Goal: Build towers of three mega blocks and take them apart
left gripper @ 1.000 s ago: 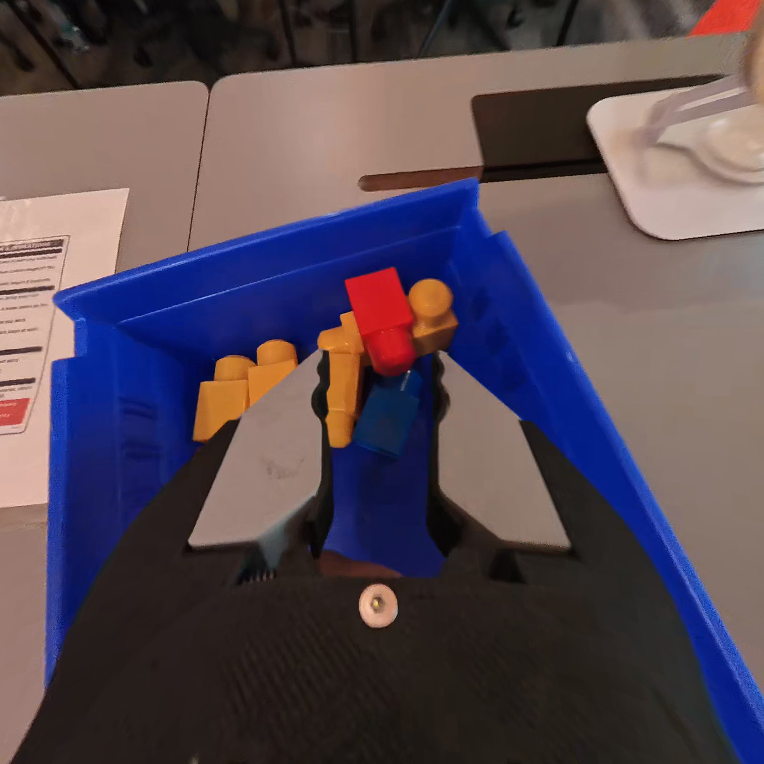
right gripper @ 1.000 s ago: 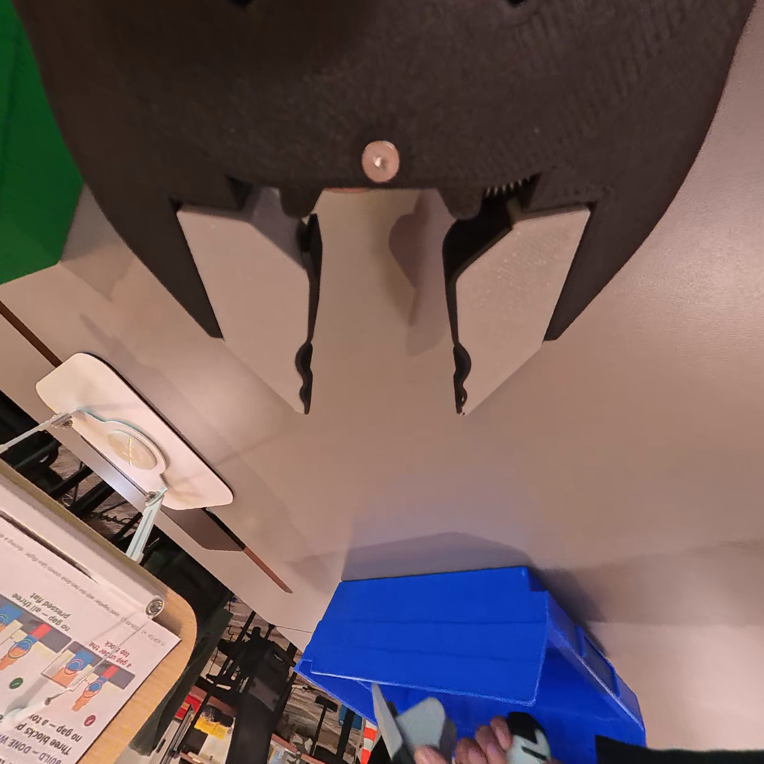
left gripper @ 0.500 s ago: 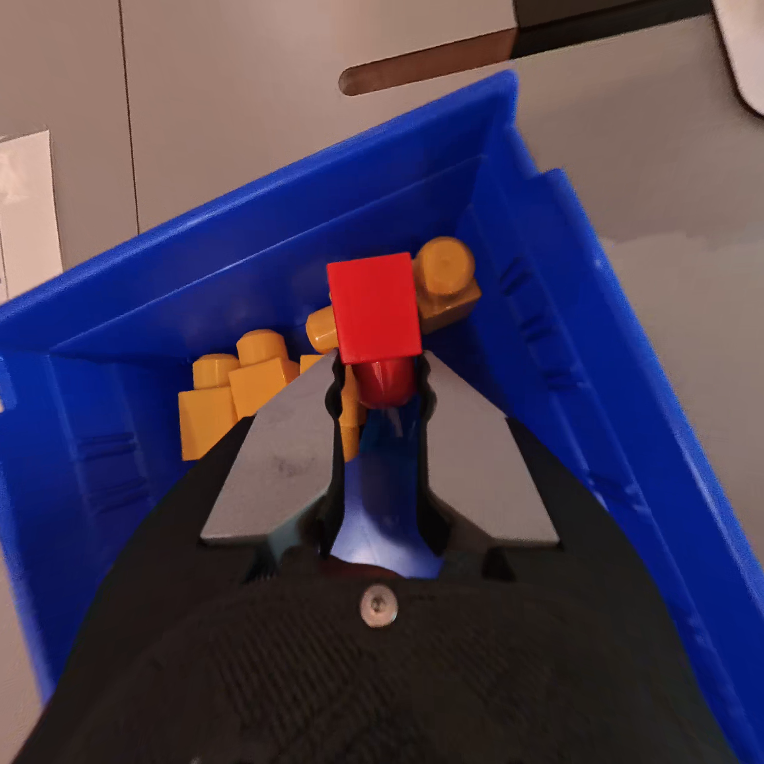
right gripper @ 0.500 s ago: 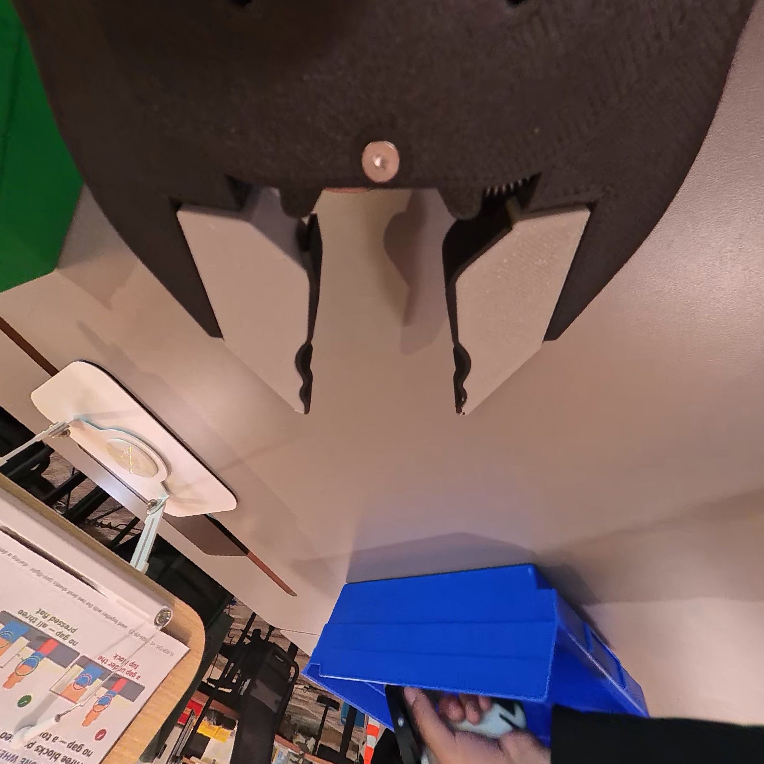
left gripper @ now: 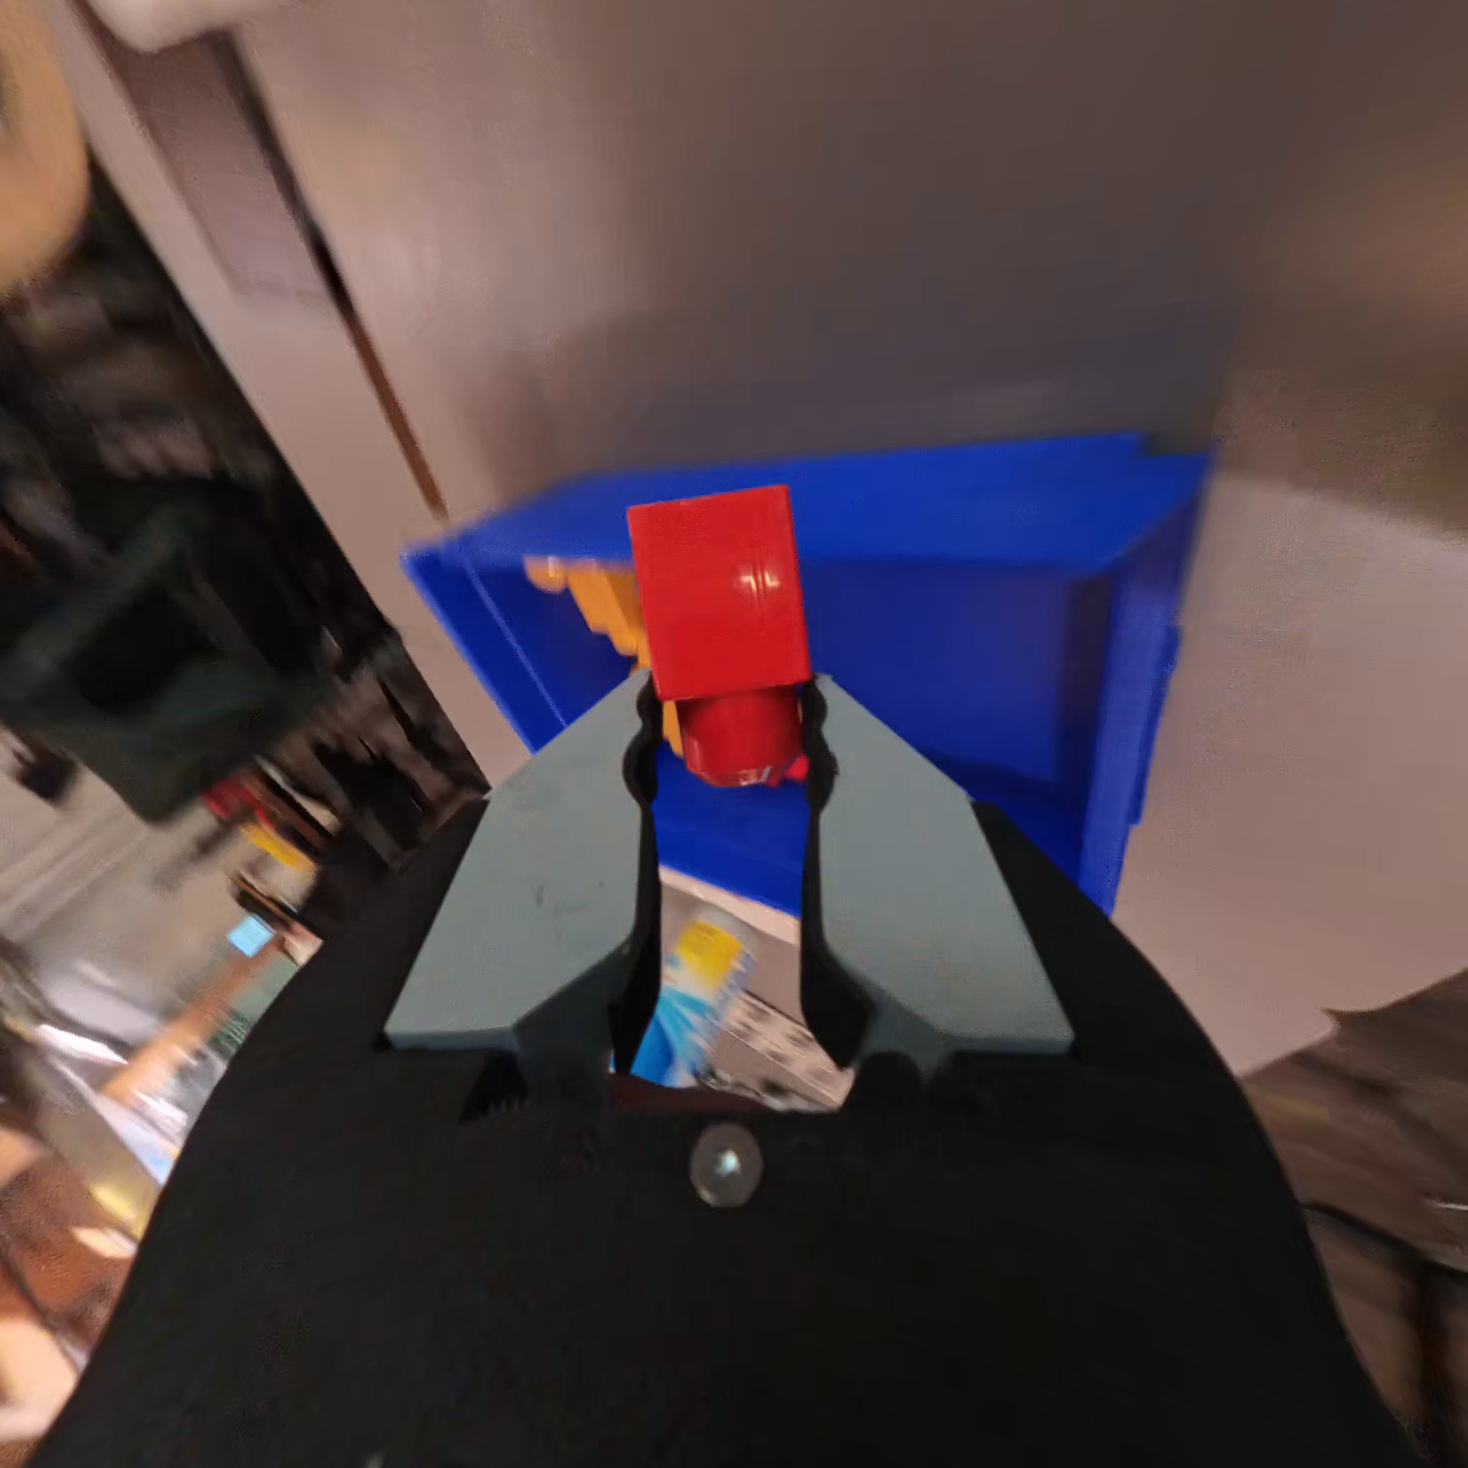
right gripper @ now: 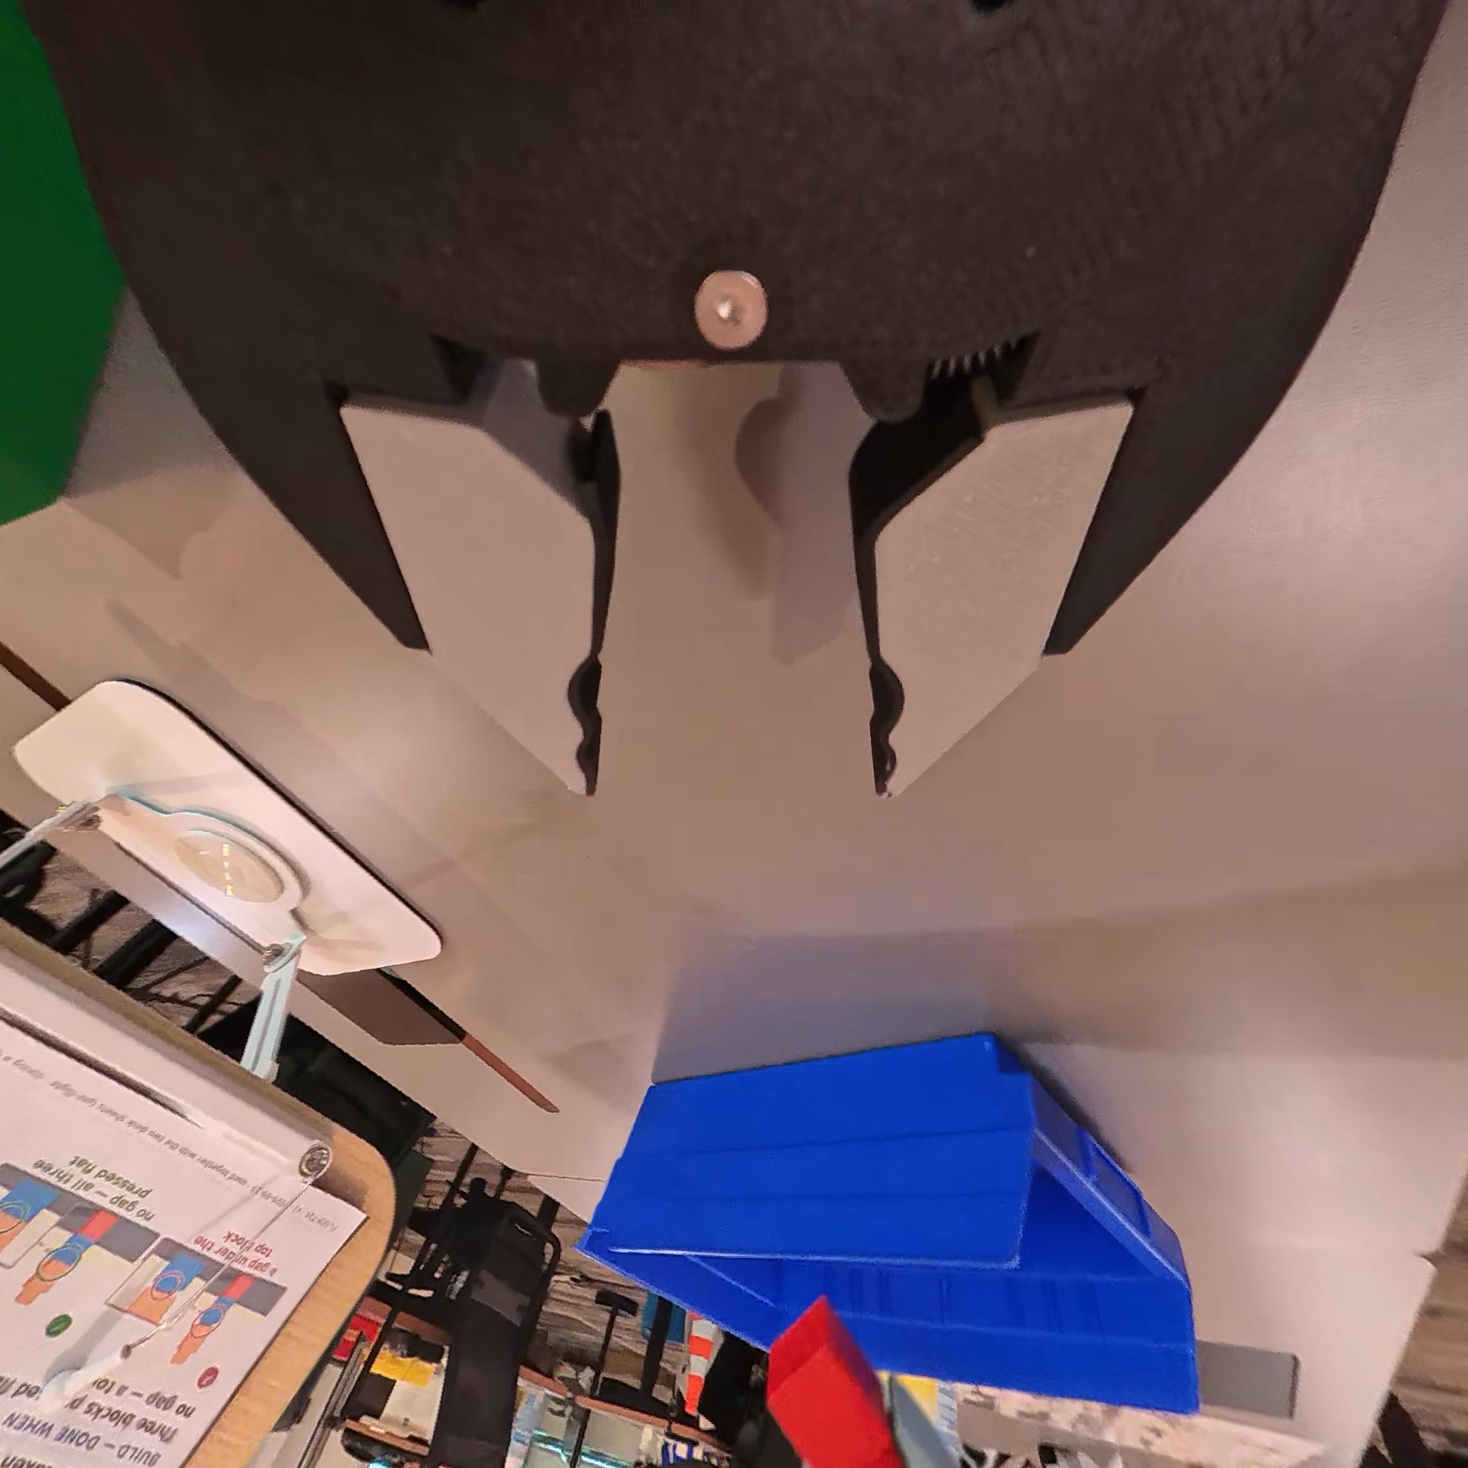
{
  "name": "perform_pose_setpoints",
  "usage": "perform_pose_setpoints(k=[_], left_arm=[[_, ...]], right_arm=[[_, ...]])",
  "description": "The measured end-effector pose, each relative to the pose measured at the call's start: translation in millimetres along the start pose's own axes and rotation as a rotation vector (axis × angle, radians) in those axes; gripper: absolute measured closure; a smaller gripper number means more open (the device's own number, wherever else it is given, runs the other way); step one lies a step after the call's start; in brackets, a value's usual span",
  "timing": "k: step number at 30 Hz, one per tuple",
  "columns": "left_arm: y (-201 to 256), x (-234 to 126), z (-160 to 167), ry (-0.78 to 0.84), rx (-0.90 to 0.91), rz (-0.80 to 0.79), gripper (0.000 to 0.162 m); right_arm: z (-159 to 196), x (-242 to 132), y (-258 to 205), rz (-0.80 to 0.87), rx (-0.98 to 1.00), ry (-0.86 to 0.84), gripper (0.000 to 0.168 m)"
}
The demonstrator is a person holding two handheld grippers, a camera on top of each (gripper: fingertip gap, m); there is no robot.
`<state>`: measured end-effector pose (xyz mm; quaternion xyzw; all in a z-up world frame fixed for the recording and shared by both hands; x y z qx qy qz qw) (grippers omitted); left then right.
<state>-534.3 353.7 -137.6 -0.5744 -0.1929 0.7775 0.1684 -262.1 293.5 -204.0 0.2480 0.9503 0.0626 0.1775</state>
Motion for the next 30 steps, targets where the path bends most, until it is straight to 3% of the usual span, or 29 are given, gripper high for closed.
perform_pose_setpoints(k=[5,8,12,18,23,30], left_arm=[[39.8,-22.4,-83.3,0.099,0.295,-0.037,0.128],[71.0,-26.0,-134.7,0.194,0.394,-0.01,0.129],[103.7,-26.8,-183.1,0.29,0.447,0.088,0.129],[117.5,-33.3,-219.3,0.425,0.388,0.264,0.129],[109.5,-38.4,-225.9,0.49,0.353,0.278,0.13],[116.2,-25.9,-236.9,0.523,0.337,0.313,0.131]], right_arm=[[-11.5,-6.1,-4.5,-0.099,0.11,0.088,0.103],[-29.0,-18.0,-15.9,-0.207,0.139,0.197,0.136],[-40.2,-27.9,-26.8,-0.26,0.078,0.276,0.16],[-16.4,-10.2,-50.4,-0.332,-0.013,0.134,0.165],[15.9,5.3,-50.5,-0.267,-0.132,-0.059,0.168],[30.2,14.4,-51.6,-0.218,-0.199,-0.154,0.163]])
Point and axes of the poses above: each gripper's, where its closed fingertips meet, x out along the fingers, z out of its underside, y = z × x across the jaws, the point moved 1 cm from there along -x, back along the fingers, and after that the axes turned 1 degree about z, right-handed, at the moved point
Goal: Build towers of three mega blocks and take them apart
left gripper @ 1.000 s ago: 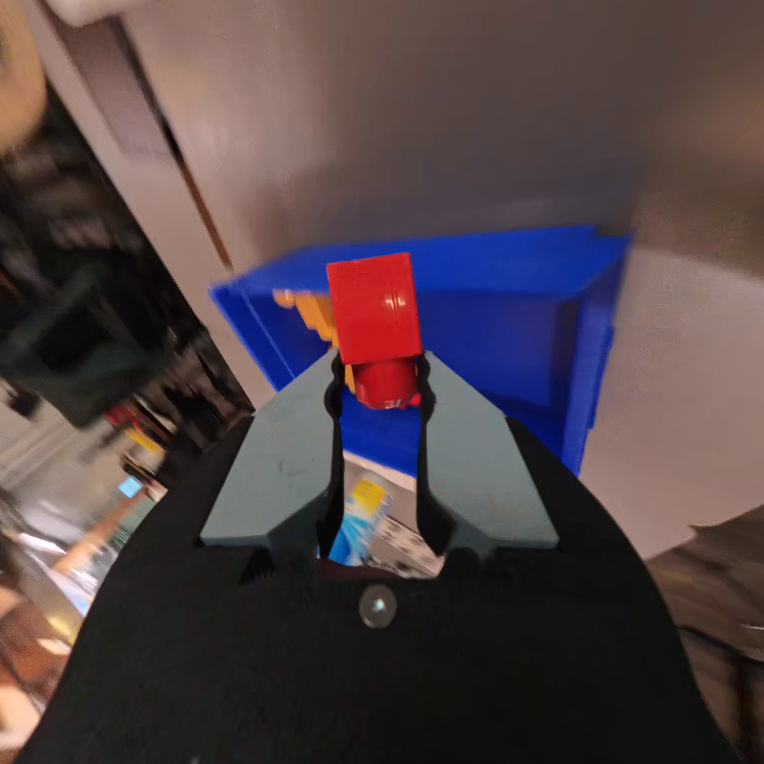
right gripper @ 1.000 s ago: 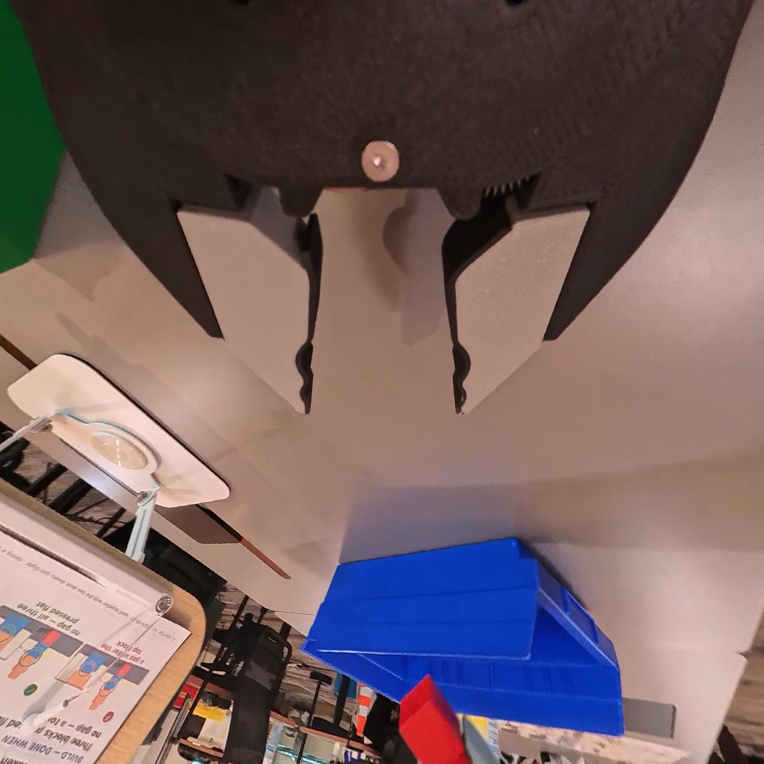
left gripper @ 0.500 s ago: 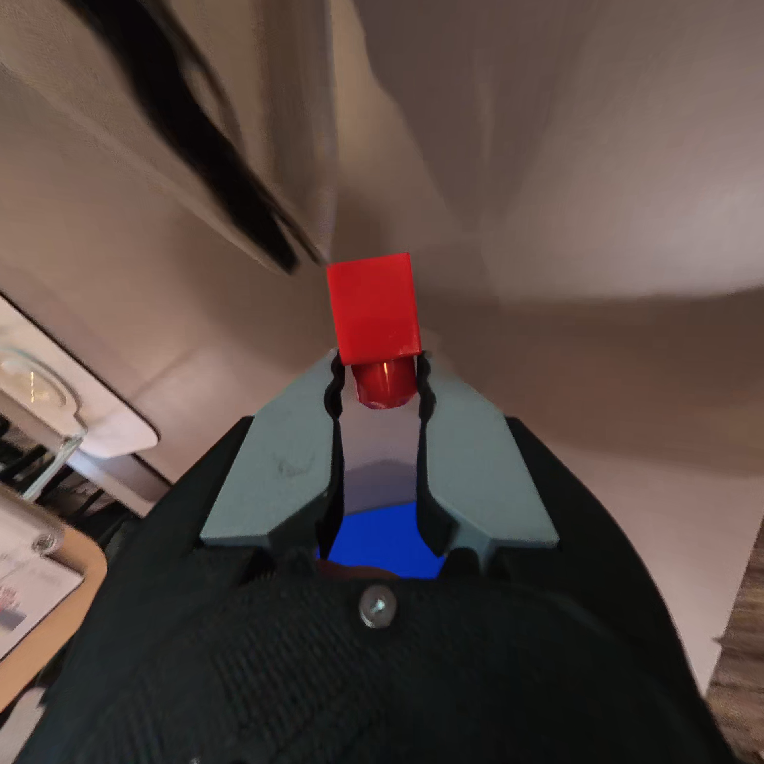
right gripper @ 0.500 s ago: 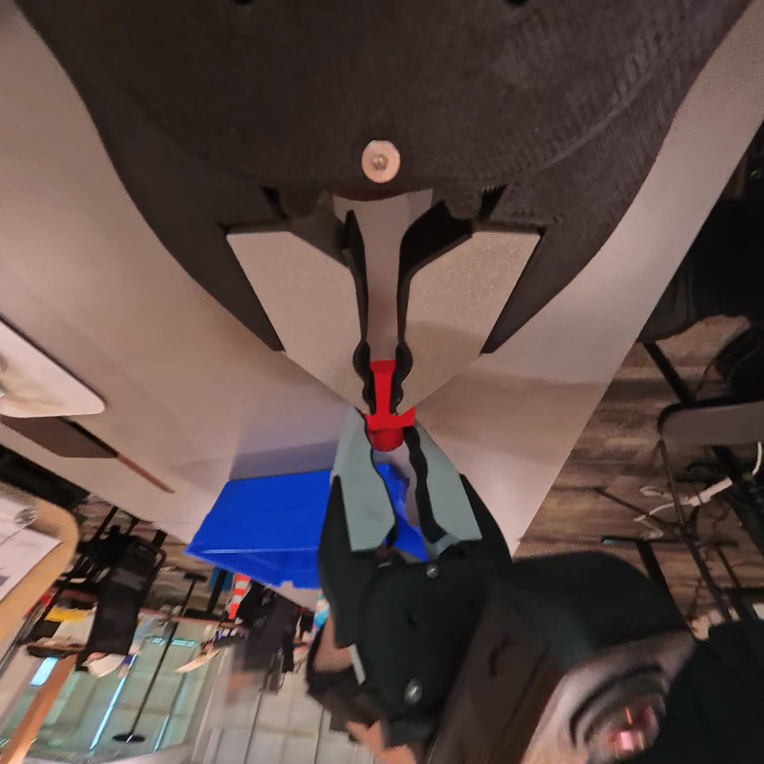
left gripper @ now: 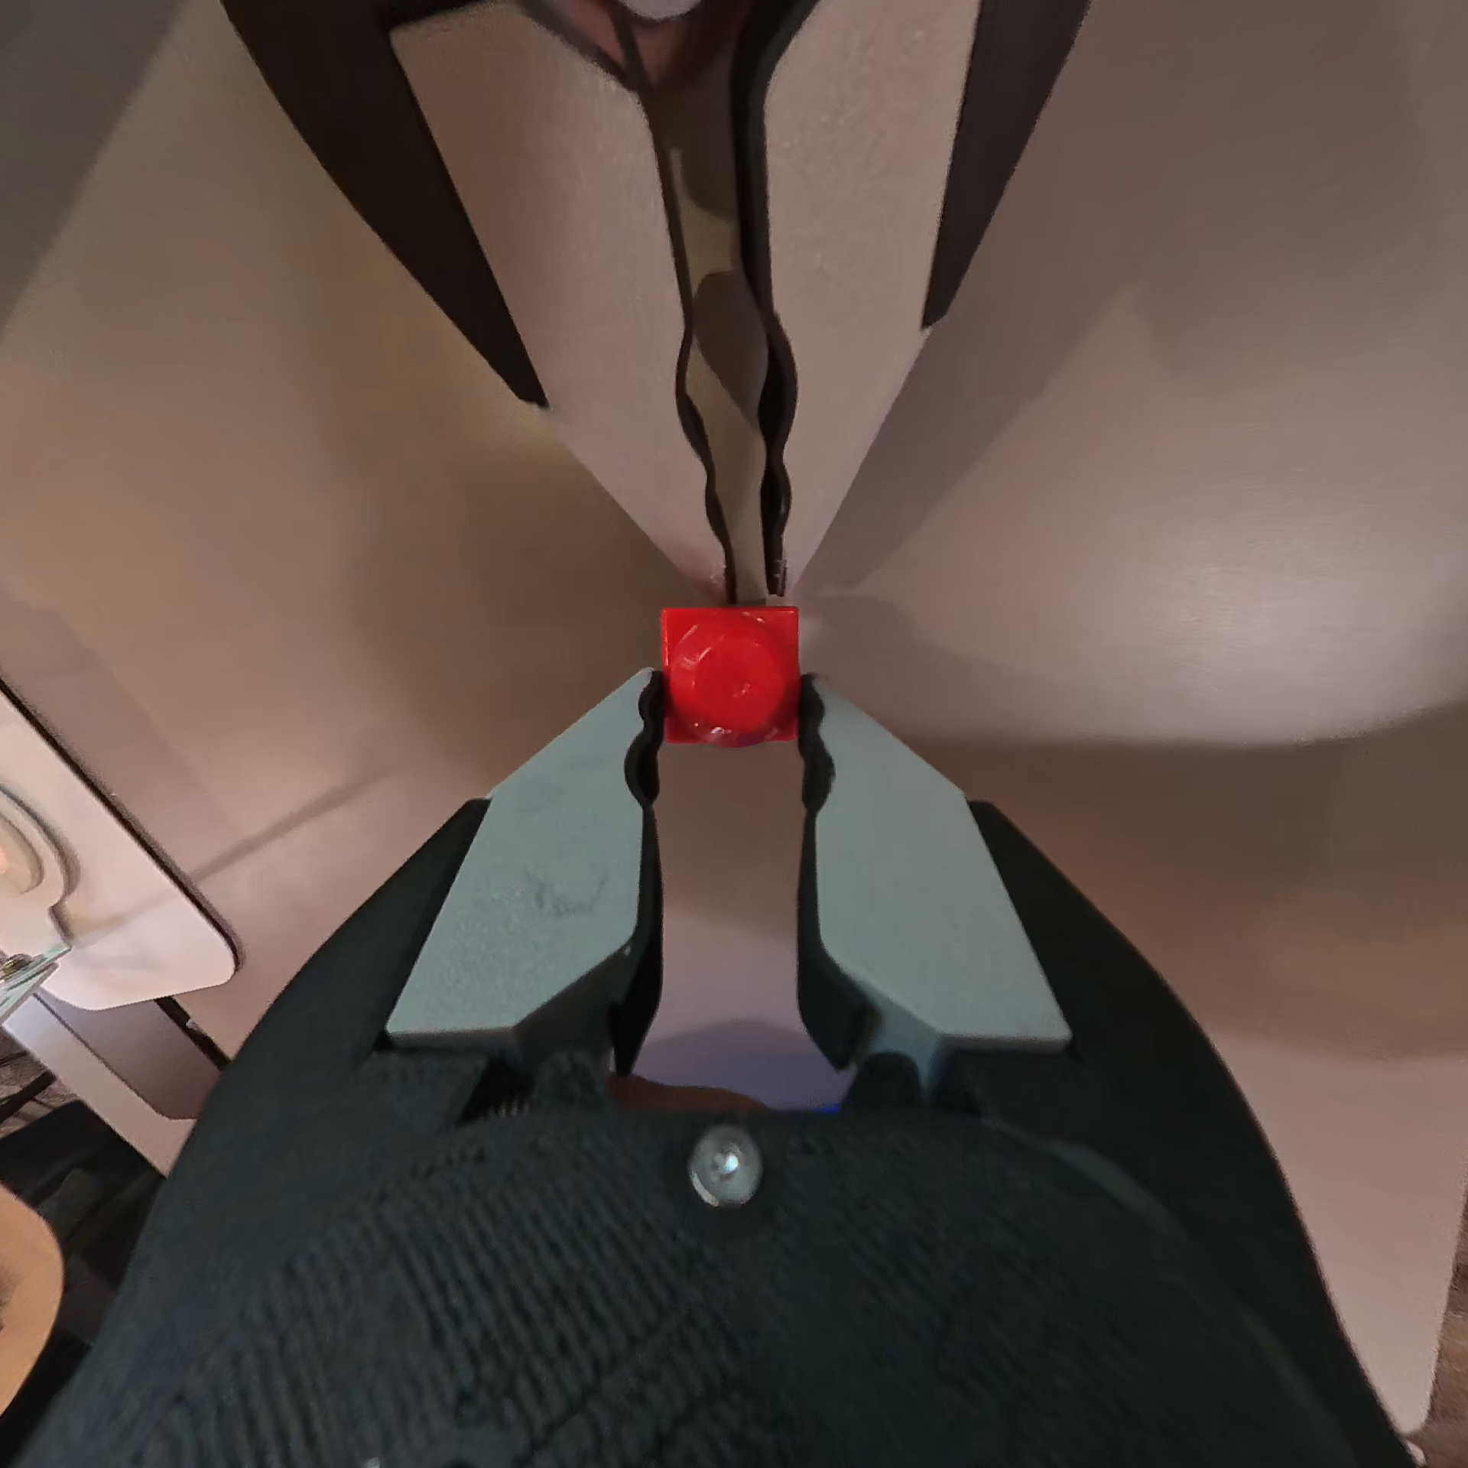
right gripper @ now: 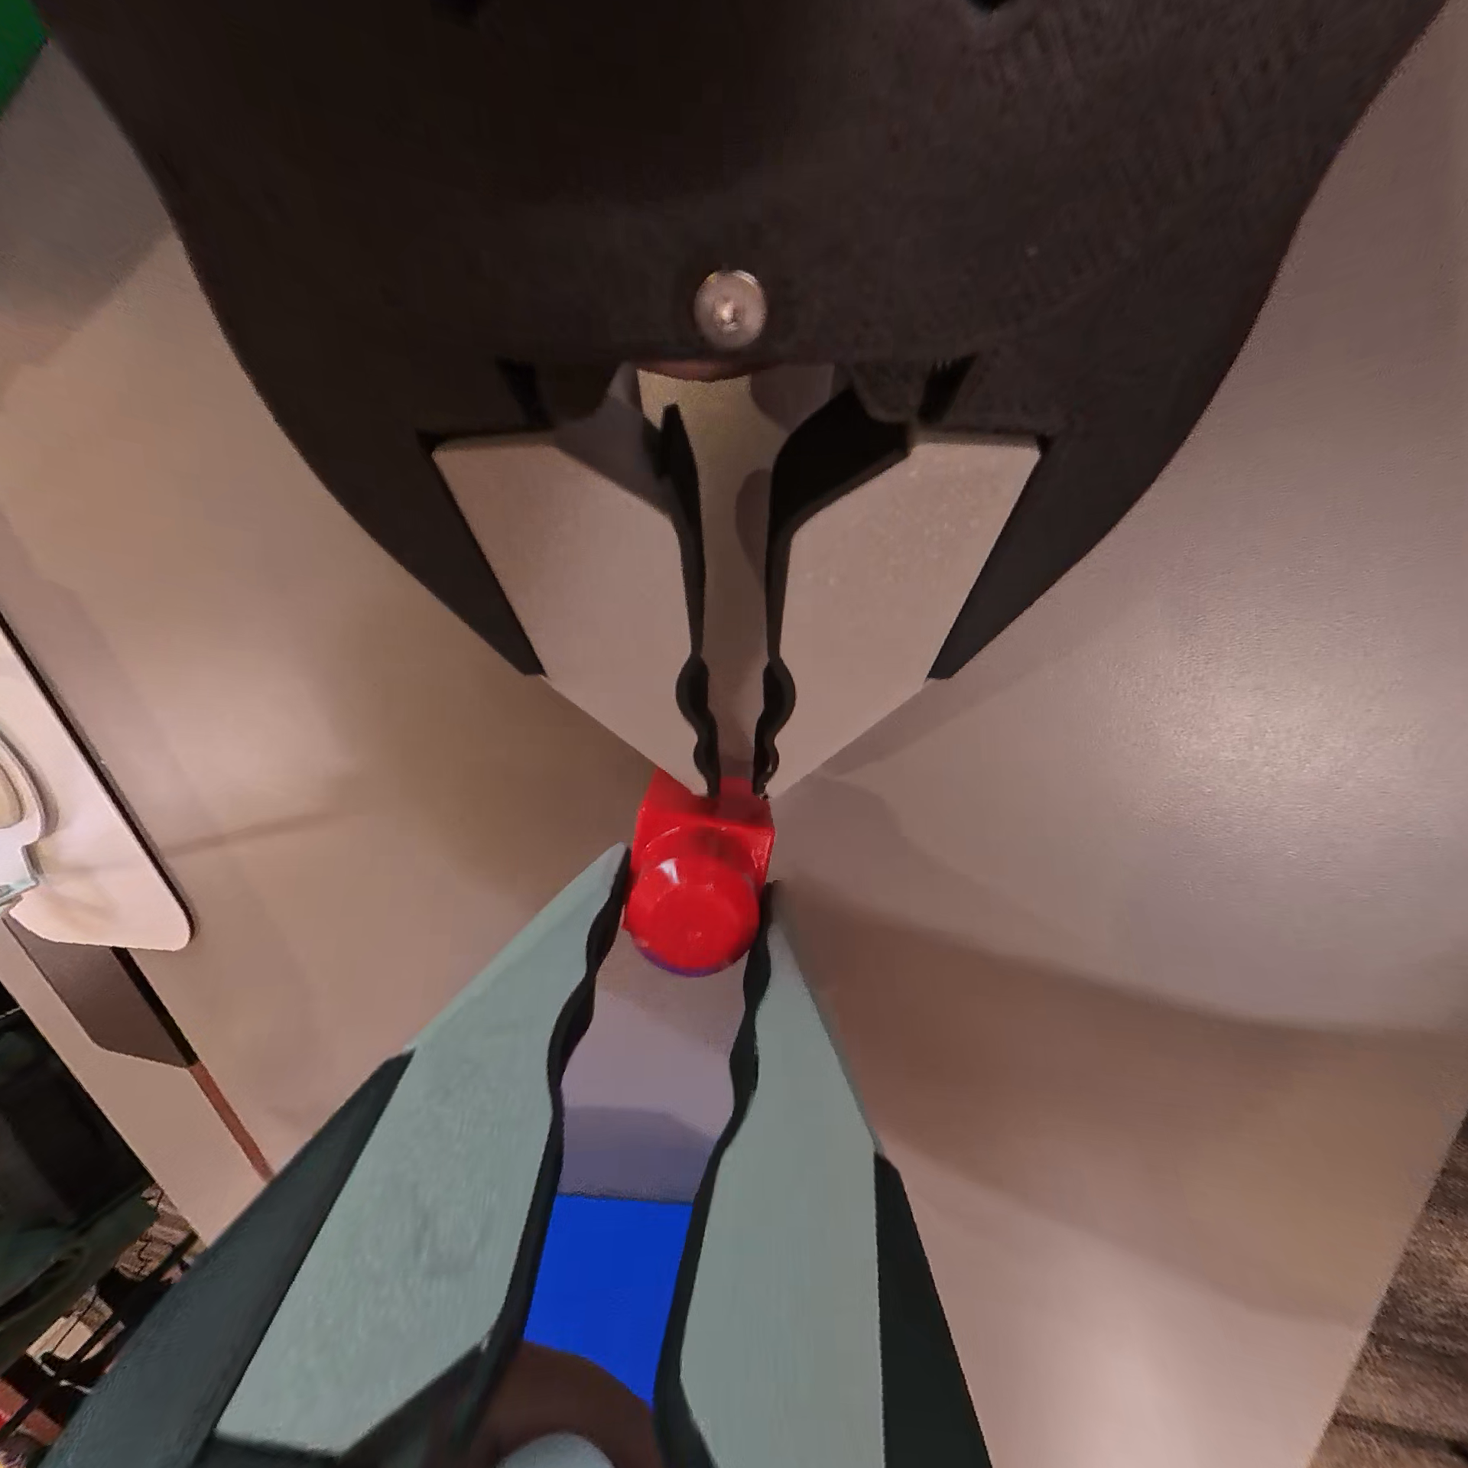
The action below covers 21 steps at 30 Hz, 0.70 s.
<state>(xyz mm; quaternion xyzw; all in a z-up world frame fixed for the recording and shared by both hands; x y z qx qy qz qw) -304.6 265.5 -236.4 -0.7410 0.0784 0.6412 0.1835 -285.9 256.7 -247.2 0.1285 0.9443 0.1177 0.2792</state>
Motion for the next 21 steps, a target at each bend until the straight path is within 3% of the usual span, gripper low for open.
perform_pose_setpoints(k=[8,14,18,21], left_arm=[[-16.8,11.9,13.7,0.046,-0.086,-0.058,0.128],[-29.1,-5.5,18.3,0.18,-0.222,-0.138,0.104],[-45.7,-48.3,39.9,0.337,-0.356,-0.321,0.107],[-80.8,-103.0,97.9,0.447,-0.67,-0.567,0.113]], right_arm=[[-1.4,-8.4,17.1,0.032,0.087,0.042,0.158],[-15.9,-27.1,39.7,0.163,0.091,0.137,0.16],[-19.0,-35.6,47.8,0.192,0.118,0.171,0.161],[-19.3,-35.5,47.6,0.187,0.125,0.176,0.161]])
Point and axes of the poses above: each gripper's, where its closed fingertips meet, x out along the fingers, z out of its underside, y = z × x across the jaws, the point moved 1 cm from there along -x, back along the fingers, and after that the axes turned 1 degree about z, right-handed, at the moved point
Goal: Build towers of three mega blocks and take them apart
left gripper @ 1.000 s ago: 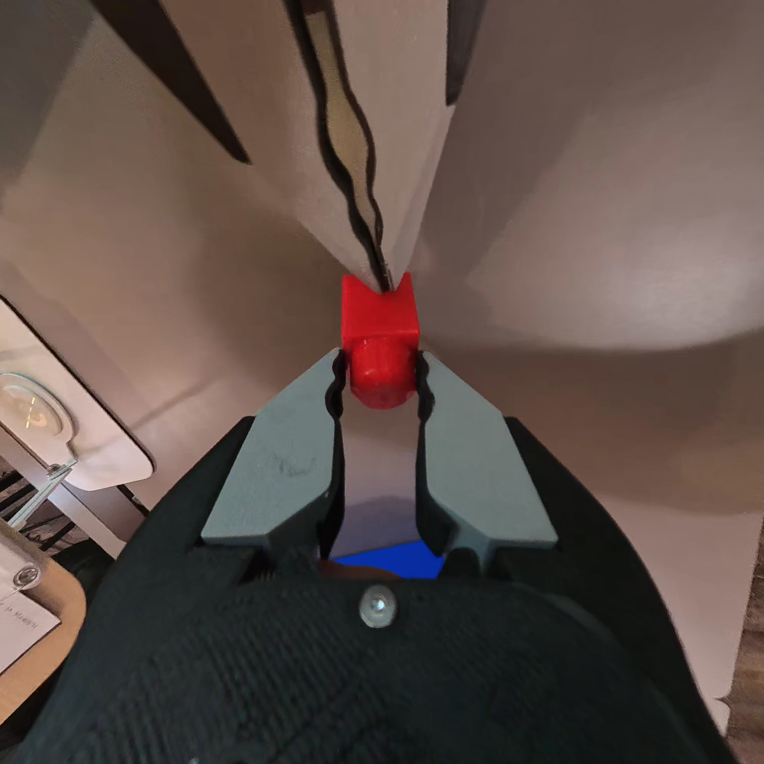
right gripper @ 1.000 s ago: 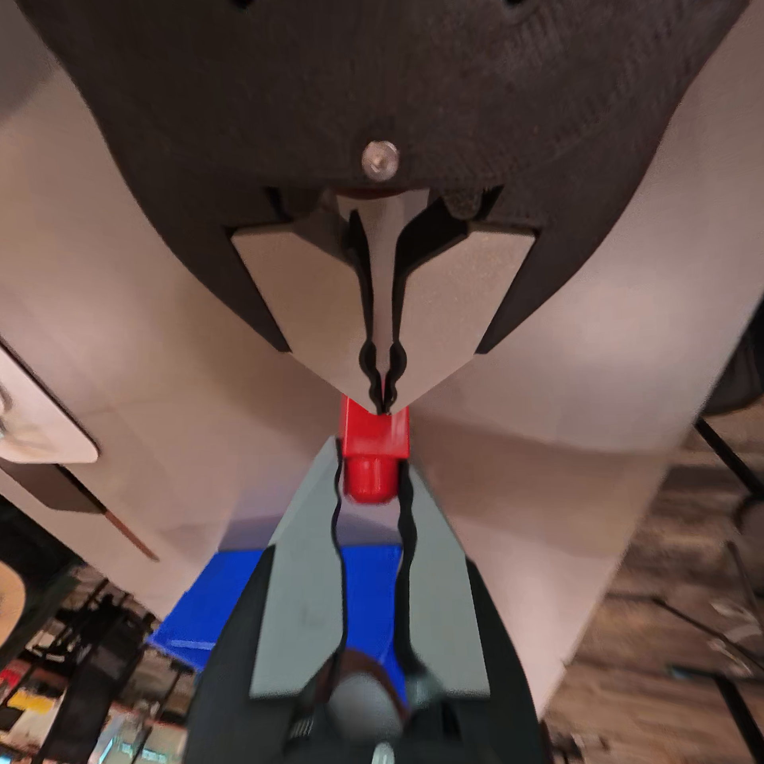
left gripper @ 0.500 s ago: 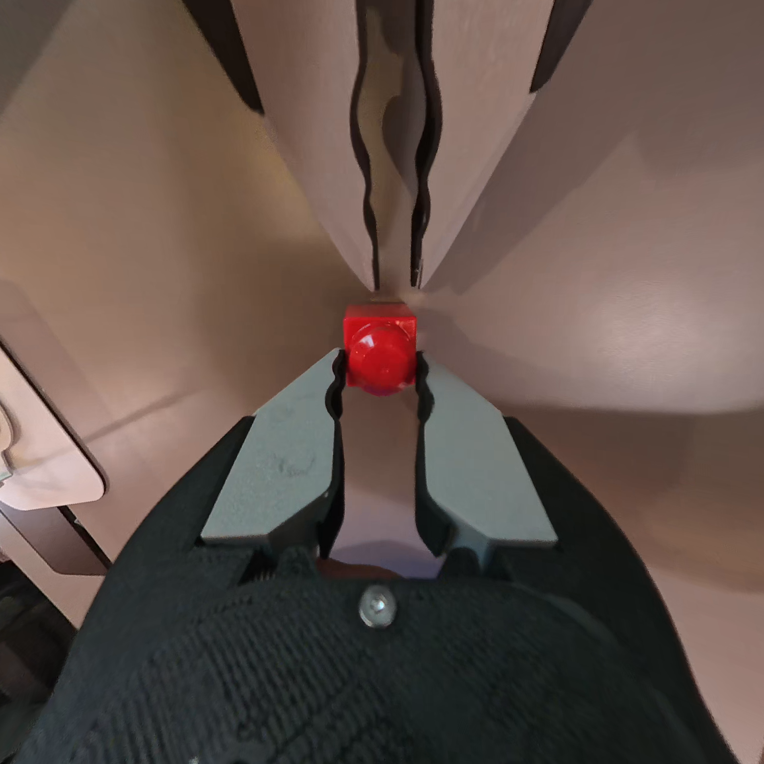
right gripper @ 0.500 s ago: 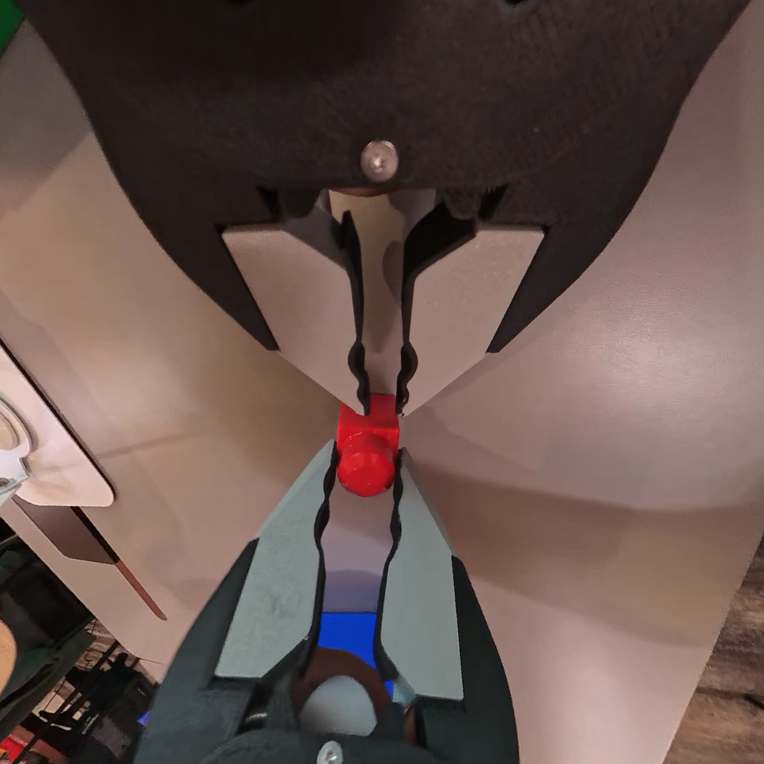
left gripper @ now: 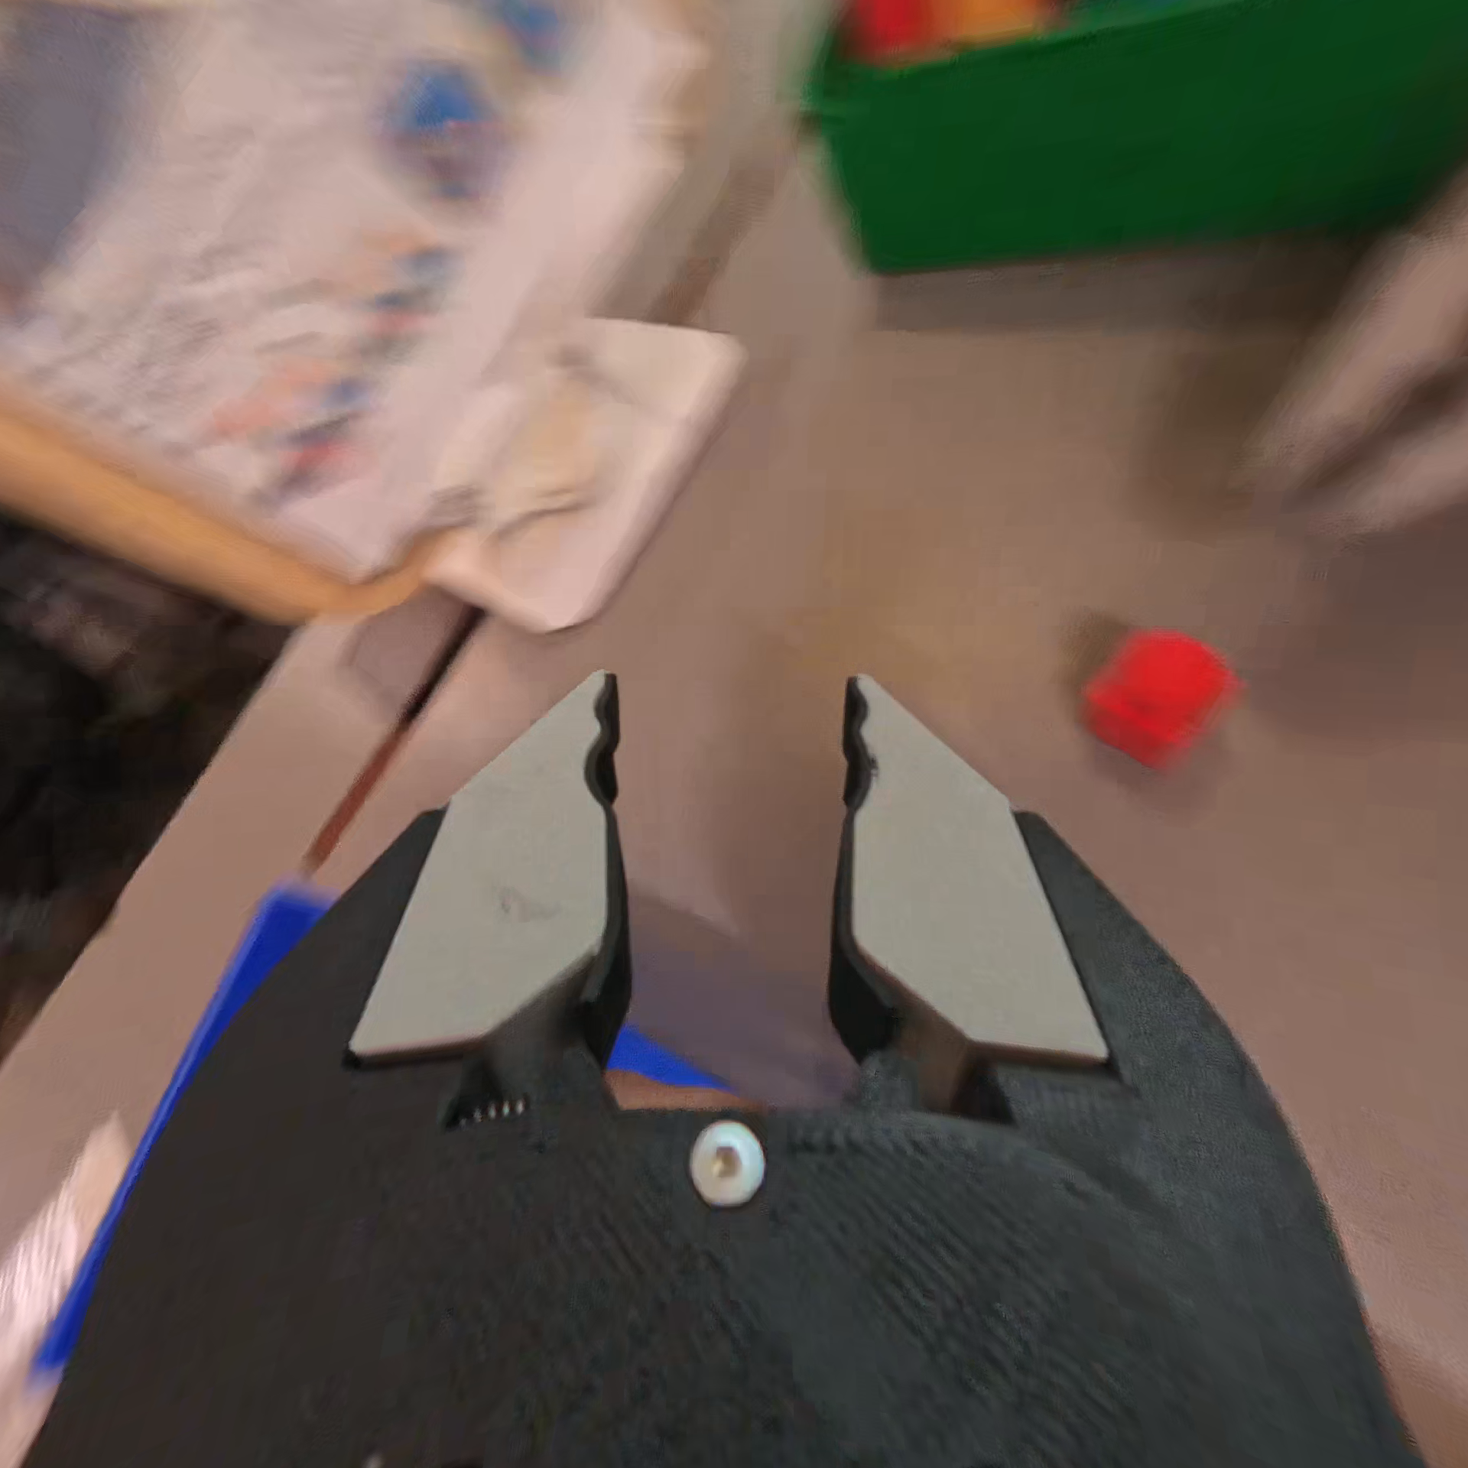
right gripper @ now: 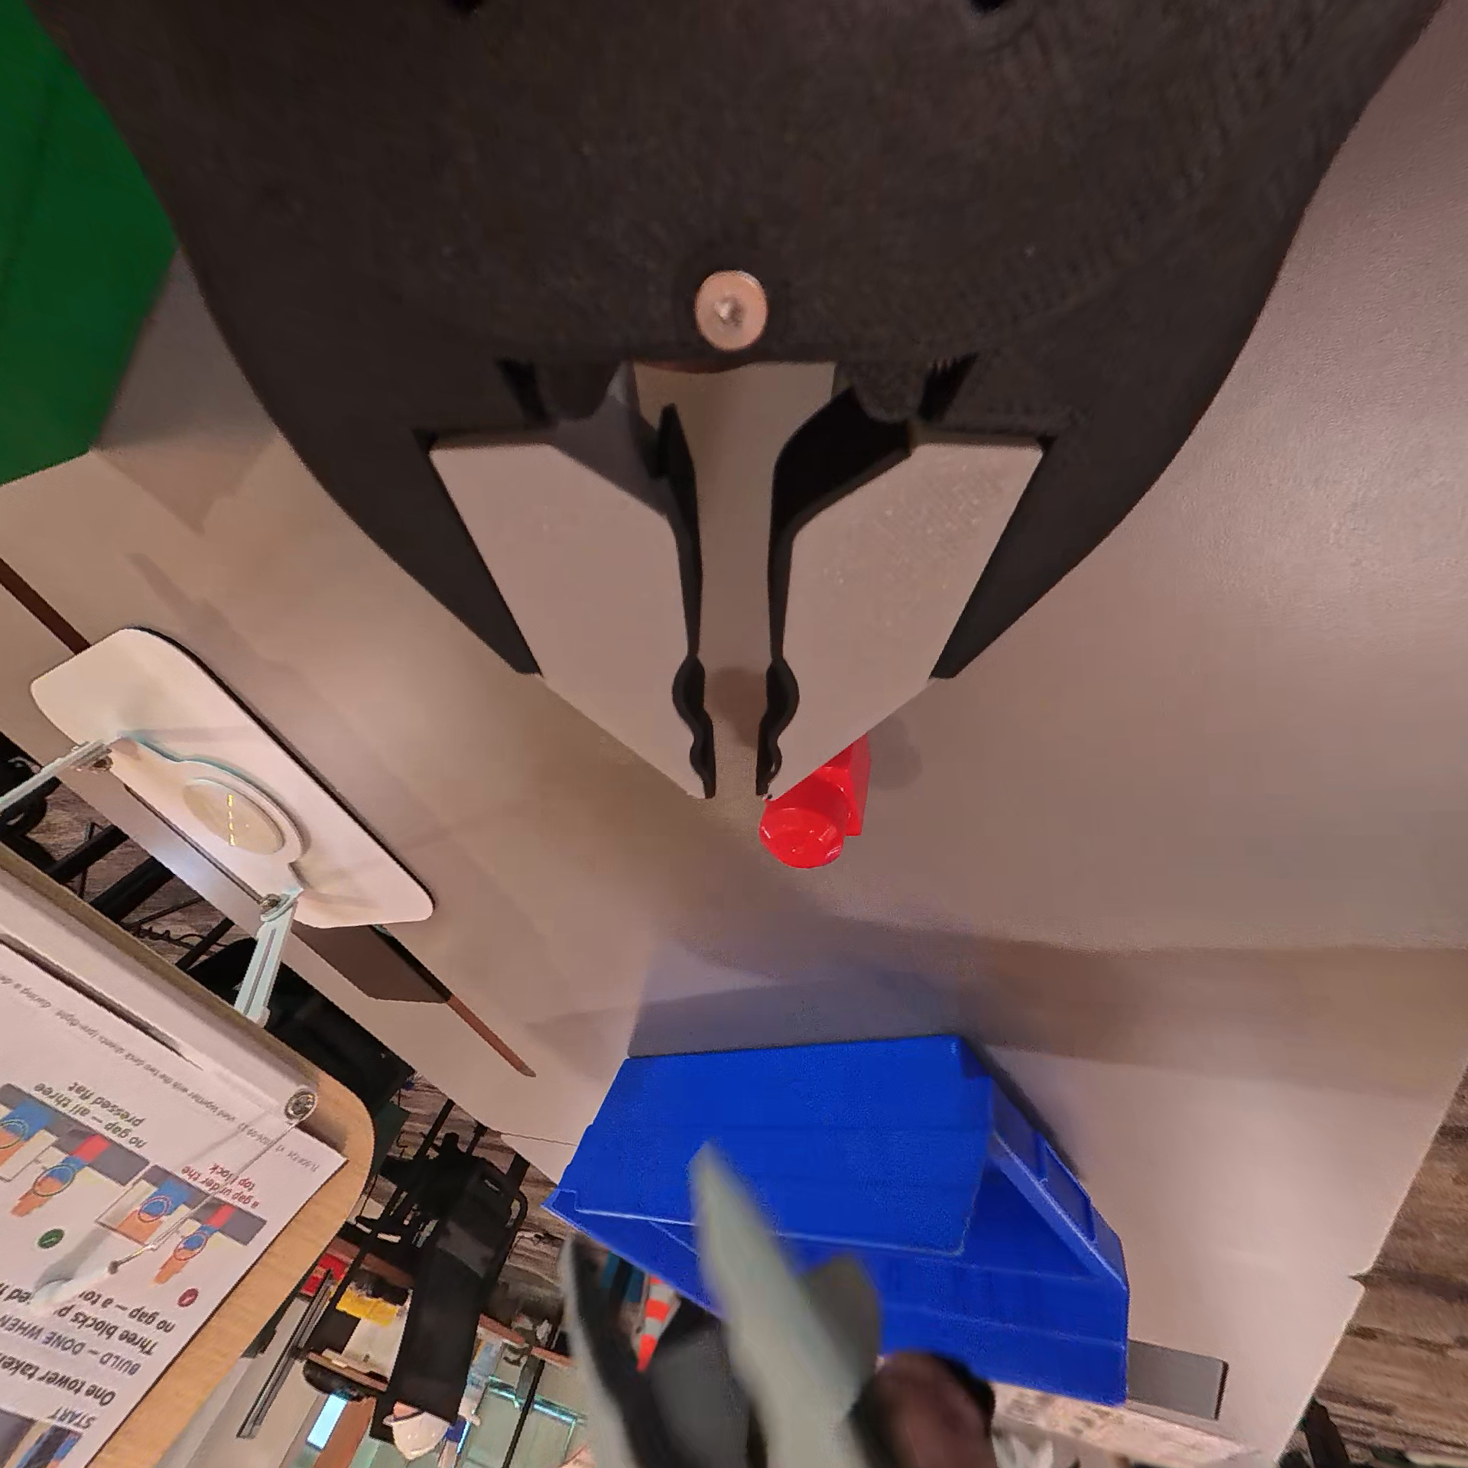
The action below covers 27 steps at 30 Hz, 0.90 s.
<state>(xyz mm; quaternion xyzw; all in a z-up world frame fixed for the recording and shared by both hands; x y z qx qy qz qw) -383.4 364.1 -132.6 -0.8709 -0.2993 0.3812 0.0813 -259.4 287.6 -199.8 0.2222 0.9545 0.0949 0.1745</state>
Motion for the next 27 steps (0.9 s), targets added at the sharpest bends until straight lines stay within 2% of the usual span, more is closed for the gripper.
perform_pose_setpoints(k=[1,3,4,7,10,12,21,22,27], left_arm=[[-39.1,-14.4,5.7,0.028,-0.121,-0.153,0.115],[-108.0,-47.6,37.9,0.04,-0.363,-0.446,0.119],[-124.7,-56.3,59.6,0.02,-0.469,-0.496,0.116],[-131.1,-49.2,125.6,-0.111,-0.688,-0.424,0.112],[-131.9,-35.6,183.9,-0.275,-0.695,-0.431,0.11],[-132.9,-25.4,205.7,-0.333,-0.682,-0.428,0.107],[-127.1,7.0,249.9,-0.557,-0.587,-0.33,0.118],[-128.0,8.4,251.3,-0.551,-0.58,-0.334,0.122],[-128.9,8.0,252.5,-0.52,-0.583,-0.317,0.124]], right_arm=[[0.8,0.8,-0.9,-0.002,-0.004,-0.003,0.161],[3.1,2.8,-3.7,-0.006,-0.019,-0.016,0.161],[3.7,3.5,-4.6,-0.006,-0.028,-0.021,0.161],[4.4,4.6,-6.6,-0.005,-0.051,-0.025,0.162],[4.5,5.4,-7.9,-0.017,-0.051,-0.018,0.162],[4.0,5.9,-9.1,-0.026,-0.045,-0.006,0.162],[9.4,7.6,-8.7,-0.056,-0.02,-0.015,0.161],[9.2,7.6,-9.8,-0.066,-0.017,-0.011,0.161],[10.0,8.1,-12.2,-0.078,-0.021,-0.016,0.161]])
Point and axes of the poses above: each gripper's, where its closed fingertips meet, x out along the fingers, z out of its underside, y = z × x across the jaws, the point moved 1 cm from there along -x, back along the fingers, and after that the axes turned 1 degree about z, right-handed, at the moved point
